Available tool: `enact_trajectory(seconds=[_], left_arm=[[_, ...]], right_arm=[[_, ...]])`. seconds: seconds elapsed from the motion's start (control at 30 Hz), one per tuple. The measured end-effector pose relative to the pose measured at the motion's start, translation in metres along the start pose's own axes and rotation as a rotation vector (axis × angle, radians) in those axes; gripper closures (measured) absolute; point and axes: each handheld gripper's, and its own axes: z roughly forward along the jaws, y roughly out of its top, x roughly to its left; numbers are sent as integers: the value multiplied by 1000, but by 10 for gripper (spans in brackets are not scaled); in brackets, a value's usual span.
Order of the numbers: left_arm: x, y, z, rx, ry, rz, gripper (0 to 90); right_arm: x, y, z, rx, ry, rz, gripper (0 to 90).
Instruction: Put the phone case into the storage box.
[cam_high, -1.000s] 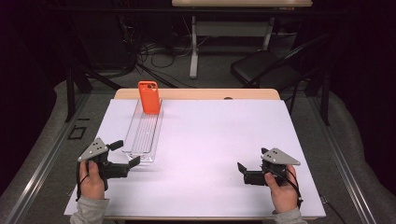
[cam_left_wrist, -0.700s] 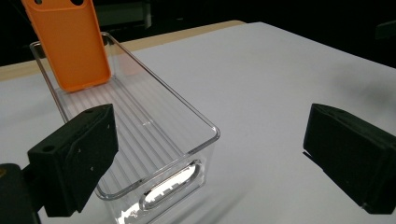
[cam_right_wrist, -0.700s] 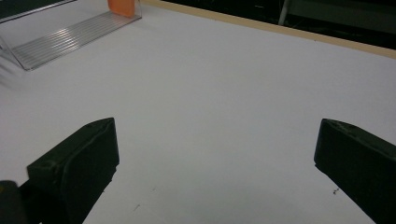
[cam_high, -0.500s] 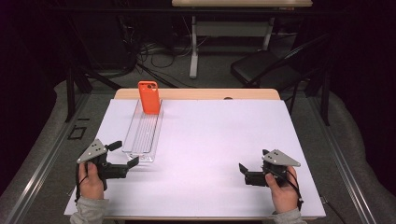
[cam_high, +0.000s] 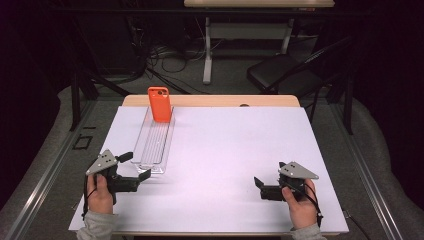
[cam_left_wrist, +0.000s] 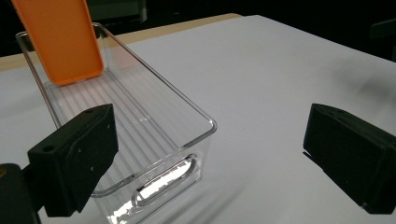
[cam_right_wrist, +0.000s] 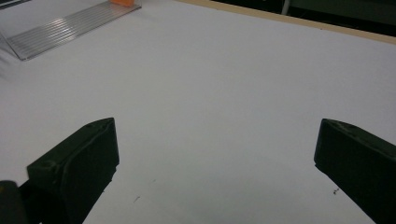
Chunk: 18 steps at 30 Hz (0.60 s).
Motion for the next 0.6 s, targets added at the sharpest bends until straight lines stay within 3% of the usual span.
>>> enact_trajectory(seconds=[0.6], left_arm=[[1,-2,0,-6,5,-15,35]], right_arm=[[-2,-3,3,26,5,6,0]])
